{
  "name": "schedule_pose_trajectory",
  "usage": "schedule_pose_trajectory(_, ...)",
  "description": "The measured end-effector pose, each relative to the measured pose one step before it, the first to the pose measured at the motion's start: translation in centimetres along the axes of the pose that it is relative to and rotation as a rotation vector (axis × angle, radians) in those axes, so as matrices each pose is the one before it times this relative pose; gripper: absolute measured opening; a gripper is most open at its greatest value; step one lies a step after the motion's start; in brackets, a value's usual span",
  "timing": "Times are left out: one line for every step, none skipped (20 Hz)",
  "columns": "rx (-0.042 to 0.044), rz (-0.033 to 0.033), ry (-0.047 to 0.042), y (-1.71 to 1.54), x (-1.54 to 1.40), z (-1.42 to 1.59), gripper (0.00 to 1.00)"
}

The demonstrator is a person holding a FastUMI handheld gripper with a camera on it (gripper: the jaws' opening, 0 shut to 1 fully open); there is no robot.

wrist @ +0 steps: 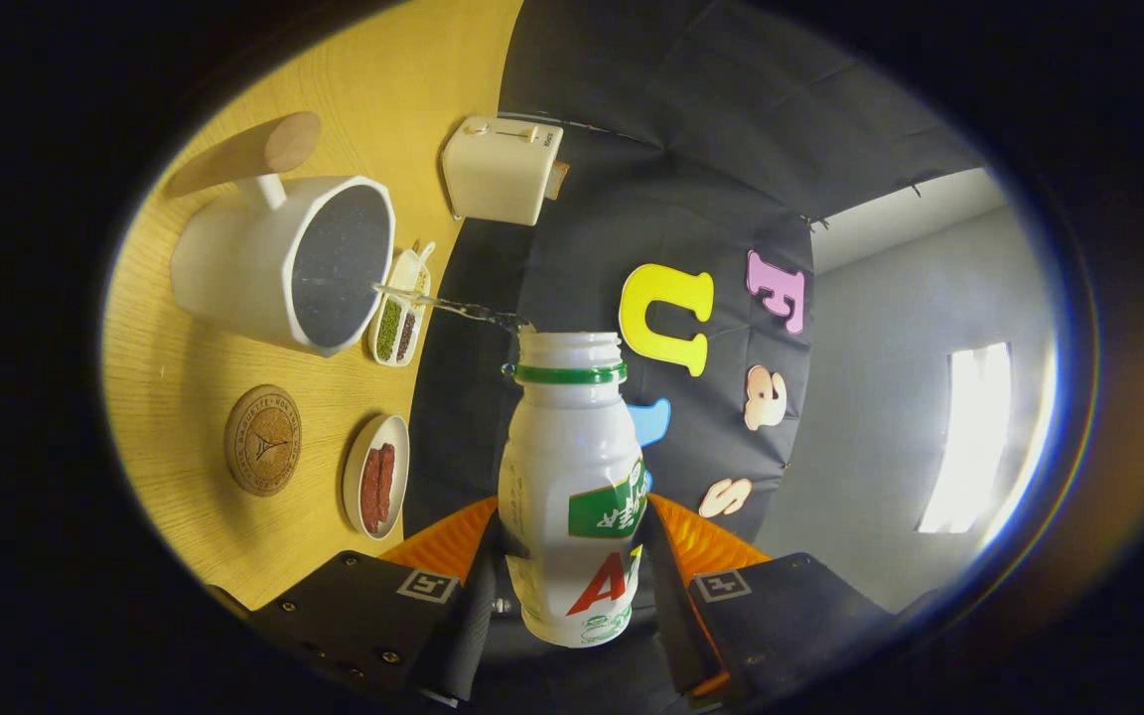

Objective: Take the bottle from table, then pour the juice into the cup, finally place the bottle on the coaster

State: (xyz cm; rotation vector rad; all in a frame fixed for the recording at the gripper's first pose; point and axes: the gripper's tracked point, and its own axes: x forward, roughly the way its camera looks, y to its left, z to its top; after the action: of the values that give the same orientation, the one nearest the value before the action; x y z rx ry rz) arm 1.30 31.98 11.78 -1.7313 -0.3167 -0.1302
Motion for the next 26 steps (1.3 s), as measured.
schedule_pose_trajectory(-0.00037, 0.00087, -0.00054, -0.026, 0.024, 0.038, 0.71)
schedule_pose_trajectory(-0.00201, 0.00018, -0.00055, -0.011, -0.041, -0.035, 0.72)
schedule_pose_trajectory(-0.00329, -0.00035, 0.00029, -0.049, -0.026, 0.016, 0.71)
schedule_pose_trajectory(-0.00194, -0.00026, -0.00011, -0.027, -0.020, -0.015, 0.72)
schedule_pose_trajectory(-0.00110, -0.00048, -0.00067, -0.046, 0.065, 0.020, 0.72)
schedule_pose_trajectory(-0.00193, -0.00081, -0.00106, -0.034, 0.039, 0.025, 0.72)
schedule_pose_trajectory(-0.00222, -0.00118, -0.00005, -0.113, -0.018, -0.050, 0.71)
schedule_pose_trajectory(-0.00160, -0.00093, -0.00083, -0.049, -0.029, 0.018, 0.72)
schedule_pose_trajectory(-0.00315, -0.00178, -0.00047, -0.077, 0.057, 0.039, 0.72)
schedule_pose_trajectory(-0.00436, -0.00126, -0.00020, -0.041, -0.021, 0.011, 0.72)
schedule_pose_trajectory(-0.00410, -0.00237, -0.00025, -0.096, 0.041, -0.008, 0.72)
schedule_pose_trajectory(-0.00238, -0.00006, -0.00097, -0.042, -0.059, -0.039, 0.71)
schedule_pose_trajectory(-0.00145, 0.00010, -0.00052, -0.055, 0.016, 0.014, 0.71)
schedule_pose_trajectory(-0.00273, 0.00015, -0.00081, -0.050, -0.024, -0.018, 0.72)
schedule_pose_trajectory(-0.00368, -0.00182, -0.00075, -0.085, 0.079, 0.077, 0.72)
schedule_pose_trajectory(-0.00416, -0.00175, -0.00132, -0.111, -0.023, 0.047, 0.71)
schedule_pose_trajectory(-0.00228, -0.00017, -0.00130, -0.019, 0.013, 0.021, 0.71)
schedule_pose_trajectory(-0.00210, -0.00038, -0.00150, -0.028, -0.005, 0.118, 0.72)
schedule_pose_trajectory(-0.00270, -0.00093, -0.00097, -0.057, 0.038, -0.036, 0.72)
schedule_pose_trajectory(-0.00240, -0.00191, -0.00191, -0.093, -0.053, 0.059, 0.71)
schedule_pose_trajectory(-0.00174, -0.00043, -0.00207, -0.027, 0.037, 0.116, 0.71)
schedule_pose_trajectory(-0.00344, -0.00108, -0.00069, -0.009, 0.048, 0.042, 0.72)
schedule_pose_trajectory(-0.00585, -0.00154, -0.00078, -0.038, 0.052, 0.054, 0.72)
schedule_pose_trajectory(-0.00456, -0.00052, -0.00044, -0.019, -0.008, 0.073, 0.72)
schedule_pose_trajectory(-0.00161, -0.00136, -0.00218, -0.043, 0.047, 0.035, 0.72)
schedule_pose_trajectory(0.00006, 0.00072, 0.00012, 0.001, 0.004, -0.012, 0.71)
